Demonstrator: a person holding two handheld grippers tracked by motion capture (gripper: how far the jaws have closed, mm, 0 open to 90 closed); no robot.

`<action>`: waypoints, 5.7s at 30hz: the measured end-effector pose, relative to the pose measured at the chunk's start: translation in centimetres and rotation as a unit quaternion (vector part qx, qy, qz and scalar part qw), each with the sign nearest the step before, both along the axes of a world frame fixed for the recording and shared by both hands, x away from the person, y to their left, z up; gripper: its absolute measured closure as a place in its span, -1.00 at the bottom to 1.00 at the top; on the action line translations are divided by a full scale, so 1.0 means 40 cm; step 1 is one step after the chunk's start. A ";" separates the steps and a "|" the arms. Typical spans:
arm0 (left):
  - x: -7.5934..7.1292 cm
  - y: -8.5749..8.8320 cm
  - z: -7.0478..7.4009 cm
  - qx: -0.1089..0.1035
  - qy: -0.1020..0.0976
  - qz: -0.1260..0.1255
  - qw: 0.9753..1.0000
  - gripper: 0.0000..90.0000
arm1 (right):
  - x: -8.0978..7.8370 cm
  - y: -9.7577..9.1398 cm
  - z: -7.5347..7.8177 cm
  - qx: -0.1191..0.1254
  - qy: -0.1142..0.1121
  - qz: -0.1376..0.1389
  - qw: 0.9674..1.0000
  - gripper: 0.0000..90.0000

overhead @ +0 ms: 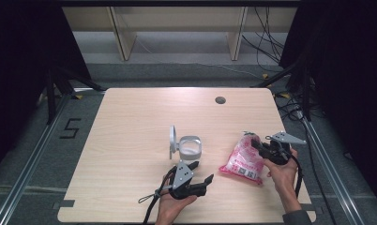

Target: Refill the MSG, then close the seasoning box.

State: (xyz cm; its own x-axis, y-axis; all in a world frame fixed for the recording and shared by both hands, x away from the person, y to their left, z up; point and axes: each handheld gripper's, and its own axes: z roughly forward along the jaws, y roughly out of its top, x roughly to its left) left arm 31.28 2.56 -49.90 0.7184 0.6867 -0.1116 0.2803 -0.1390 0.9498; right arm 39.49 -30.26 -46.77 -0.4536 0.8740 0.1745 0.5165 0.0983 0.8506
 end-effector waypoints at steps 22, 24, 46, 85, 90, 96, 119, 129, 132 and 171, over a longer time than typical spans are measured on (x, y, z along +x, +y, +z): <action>-0.009 0.061 -0.002 0.017 0.010 0.012 1.000 -0.27 | -0.011 -0.026 -0.004 -0.013 0.009 -0.049 0.999 0.01; -0.008 0.065 -0.003 0.013 0.007 0.011 1.000 -0.27 | -0.016 -0.023 -0.003 -0.018 0.014 -0.066 0.998 -0.01; -0.017 0.176 0.026 0.021 -0.015 0.040 0.999 0.17 | -0.090 -0.008 0.029 0.011 -0.042 -0.058 0.997 -0.03; 0.053 0.257 0.059 0.041 -0.058 0.098 0.993 0.99 | -0.190 0.106 0.011 -0.001 -0.037 0.056 0.998 -0.04; 0.052 0.258 0.069 0.047 -0.060 0.098 0.992 0.99 | -0.195 0.119 0.006 -0.011 -0.045 0.066 0.997 -0.04; 0.058 0.254 0.076 0.046 -0.055 0.096 0.993 0.99 | -0.204 0.127 0.008 -0.011 -0.044 0.084 0.995 -0.04; 0.119 0.250 0.083 0.046 -0.045 0.103 0.993 0.98 | -0.221 0.128 0.009 -0.011 -0.041 0.089 0.995 -0.04; 0.130 0.235 0.092 0.048 -0.045 0.096 0.993 0.98 | -0.225 0.130 0.003 -0.010 -0.048 0.093 0.994 -0.05; 0.129 0.232 0.095 0.051 -0.047 0.094 0.993 0.98 | -0.234 0.132 0.006 -0.002 -0.034 0.085 0.996 -0.05; 0.121 0.219 0.125 0.058 -0.064 0.092 0.992 0.98 | -0.257 0.130 0.002 0.004 -0.024 0.087 0.996 -0.08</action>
State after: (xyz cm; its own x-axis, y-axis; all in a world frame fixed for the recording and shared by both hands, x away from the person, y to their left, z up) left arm 36.13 11.30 -44.89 0.5835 0.8099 0.0599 0.1898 -0.2077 0.9596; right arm 29.23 -25.05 -46.71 -0.6065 0.7796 0.1559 0.4513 0.1762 0.8748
